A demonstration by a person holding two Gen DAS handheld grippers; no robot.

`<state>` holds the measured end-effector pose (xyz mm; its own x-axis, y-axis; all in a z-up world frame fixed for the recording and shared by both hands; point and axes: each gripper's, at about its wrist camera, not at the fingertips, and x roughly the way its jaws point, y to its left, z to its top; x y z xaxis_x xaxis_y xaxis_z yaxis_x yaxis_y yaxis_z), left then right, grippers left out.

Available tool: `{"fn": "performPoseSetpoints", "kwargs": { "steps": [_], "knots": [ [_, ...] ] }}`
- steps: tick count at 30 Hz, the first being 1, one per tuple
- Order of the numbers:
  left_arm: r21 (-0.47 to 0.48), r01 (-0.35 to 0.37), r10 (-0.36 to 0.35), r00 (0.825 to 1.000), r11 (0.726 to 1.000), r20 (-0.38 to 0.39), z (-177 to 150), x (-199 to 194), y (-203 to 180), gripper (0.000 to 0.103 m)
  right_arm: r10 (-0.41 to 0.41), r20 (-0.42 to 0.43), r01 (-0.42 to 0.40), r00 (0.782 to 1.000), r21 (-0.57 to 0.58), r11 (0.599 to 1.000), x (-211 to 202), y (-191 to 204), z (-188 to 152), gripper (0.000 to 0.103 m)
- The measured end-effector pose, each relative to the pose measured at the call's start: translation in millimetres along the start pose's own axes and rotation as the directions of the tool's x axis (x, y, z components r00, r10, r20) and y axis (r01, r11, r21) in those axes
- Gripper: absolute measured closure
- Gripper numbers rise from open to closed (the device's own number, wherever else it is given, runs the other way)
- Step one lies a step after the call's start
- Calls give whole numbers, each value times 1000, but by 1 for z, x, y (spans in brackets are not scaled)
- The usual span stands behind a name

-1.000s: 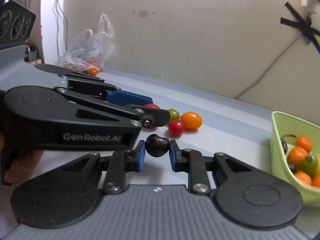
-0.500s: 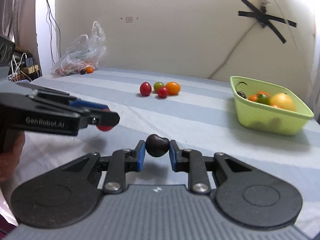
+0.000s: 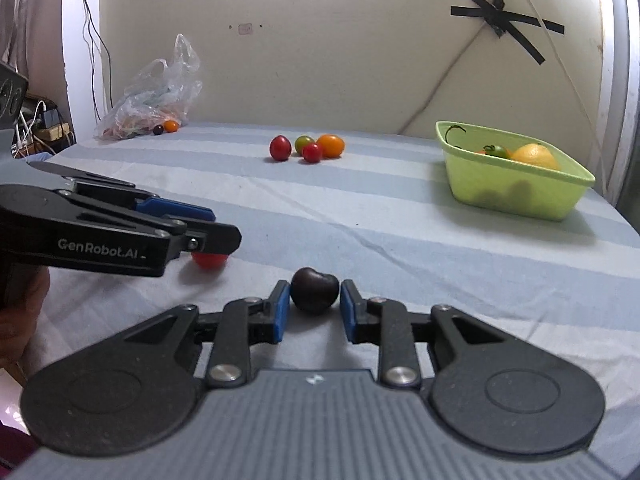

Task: Organize fruits

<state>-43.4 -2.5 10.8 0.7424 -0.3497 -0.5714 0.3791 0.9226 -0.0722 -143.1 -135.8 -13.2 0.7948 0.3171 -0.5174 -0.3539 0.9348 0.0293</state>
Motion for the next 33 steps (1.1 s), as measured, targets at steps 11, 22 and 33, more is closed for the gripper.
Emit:
{"fn": "performPoseSetpoints", "kwargs": {
  "steps": [11,22,33],
  "knots": [
    [-6,-71,71,997,997,4,-2,-2,-2,48,-4,32,4,999,8,1000,-4,3,-5,68],
    [-12,-84,84,996,996,-9,-9,-2,-8,48,-30,83,31,996,-9,999,-9,5,-7,55],
    [-25,-105,104,994,994,-31,-12,2,-6,48,-53,77,53,996,4,999,-5,9,-7,55]
  ]
}}
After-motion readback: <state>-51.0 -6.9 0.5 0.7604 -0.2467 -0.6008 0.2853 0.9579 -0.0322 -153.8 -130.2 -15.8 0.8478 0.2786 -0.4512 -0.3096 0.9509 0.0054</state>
